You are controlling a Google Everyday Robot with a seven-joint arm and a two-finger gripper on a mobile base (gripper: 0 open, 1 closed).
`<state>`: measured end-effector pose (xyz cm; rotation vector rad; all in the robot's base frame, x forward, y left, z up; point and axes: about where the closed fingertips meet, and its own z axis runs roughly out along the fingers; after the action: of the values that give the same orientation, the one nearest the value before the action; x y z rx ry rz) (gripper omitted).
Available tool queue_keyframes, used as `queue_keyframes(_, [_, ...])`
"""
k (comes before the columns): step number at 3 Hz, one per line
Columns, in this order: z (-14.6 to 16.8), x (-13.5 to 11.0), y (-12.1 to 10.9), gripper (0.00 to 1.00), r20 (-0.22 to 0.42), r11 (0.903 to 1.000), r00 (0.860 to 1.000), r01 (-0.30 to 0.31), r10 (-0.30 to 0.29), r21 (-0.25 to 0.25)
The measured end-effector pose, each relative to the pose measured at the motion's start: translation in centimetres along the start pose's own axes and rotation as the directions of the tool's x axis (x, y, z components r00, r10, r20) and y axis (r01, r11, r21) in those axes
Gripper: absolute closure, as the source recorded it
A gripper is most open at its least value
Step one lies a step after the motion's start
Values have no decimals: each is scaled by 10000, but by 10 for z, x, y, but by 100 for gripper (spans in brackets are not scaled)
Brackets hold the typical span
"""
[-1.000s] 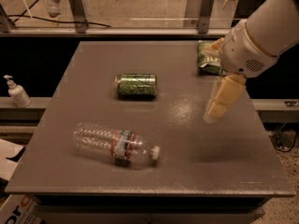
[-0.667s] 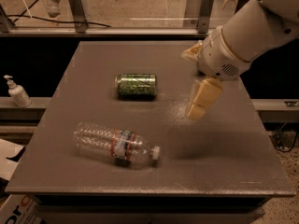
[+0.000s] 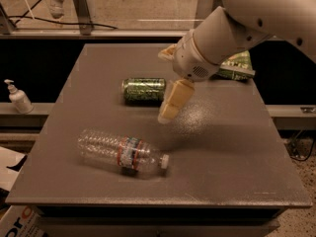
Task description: Move green can near green jalapeno chip bag
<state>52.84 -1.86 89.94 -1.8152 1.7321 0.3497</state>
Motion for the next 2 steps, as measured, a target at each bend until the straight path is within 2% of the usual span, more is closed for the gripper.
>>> queue_keyframes(1, [24, -2, -18, 0, 340, 9995, 9989, -313, 317, -105])
queue_keyframes(2, [49, -2, -24, 0, 504, 9978, 9971, -557, 574, -346])
